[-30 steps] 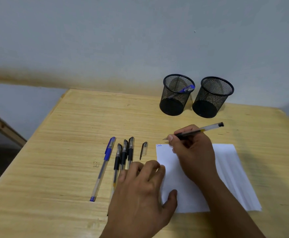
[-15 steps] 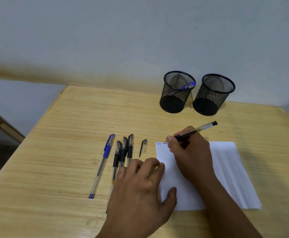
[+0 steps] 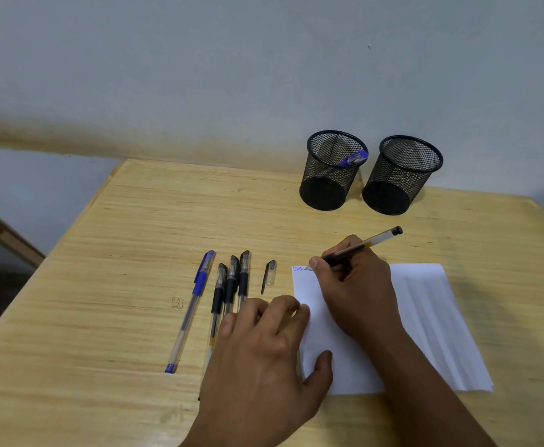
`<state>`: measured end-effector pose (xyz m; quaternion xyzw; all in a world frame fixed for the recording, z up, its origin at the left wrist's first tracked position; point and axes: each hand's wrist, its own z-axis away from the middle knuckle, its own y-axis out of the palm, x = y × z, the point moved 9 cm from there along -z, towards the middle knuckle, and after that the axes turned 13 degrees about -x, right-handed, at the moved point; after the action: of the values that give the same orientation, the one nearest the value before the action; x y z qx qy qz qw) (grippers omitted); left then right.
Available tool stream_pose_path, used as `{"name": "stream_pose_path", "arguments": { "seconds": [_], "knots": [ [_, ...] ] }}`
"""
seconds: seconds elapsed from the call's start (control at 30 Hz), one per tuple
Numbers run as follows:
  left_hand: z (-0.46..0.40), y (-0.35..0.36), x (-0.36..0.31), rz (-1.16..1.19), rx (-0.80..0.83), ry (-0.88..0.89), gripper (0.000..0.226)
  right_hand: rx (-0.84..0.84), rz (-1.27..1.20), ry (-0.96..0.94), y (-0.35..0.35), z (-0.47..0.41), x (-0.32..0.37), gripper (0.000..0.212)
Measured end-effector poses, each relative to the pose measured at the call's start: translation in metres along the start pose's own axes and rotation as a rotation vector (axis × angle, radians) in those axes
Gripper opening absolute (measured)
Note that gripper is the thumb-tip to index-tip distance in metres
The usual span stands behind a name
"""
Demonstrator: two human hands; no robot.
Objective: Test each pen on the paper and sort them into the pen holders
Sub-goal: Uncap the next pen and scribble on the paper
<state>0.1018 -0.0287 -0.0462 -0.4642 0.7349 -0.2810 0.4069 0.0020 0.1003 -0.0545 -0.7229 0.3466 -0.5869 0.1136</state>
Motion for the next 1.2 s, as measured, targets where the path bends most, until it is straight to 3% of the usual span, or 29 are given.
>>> {"name": "stream_pose_path", "arguments": {
  "seconds": [1.2],
  "knots": [
    [0.0000,0.0011,0.0003,-0.008,0.000,0.002,0.049,-0.008,0.007,0.000,-0.0030,-0.0008,0.0027,0.014]
  ]
}}
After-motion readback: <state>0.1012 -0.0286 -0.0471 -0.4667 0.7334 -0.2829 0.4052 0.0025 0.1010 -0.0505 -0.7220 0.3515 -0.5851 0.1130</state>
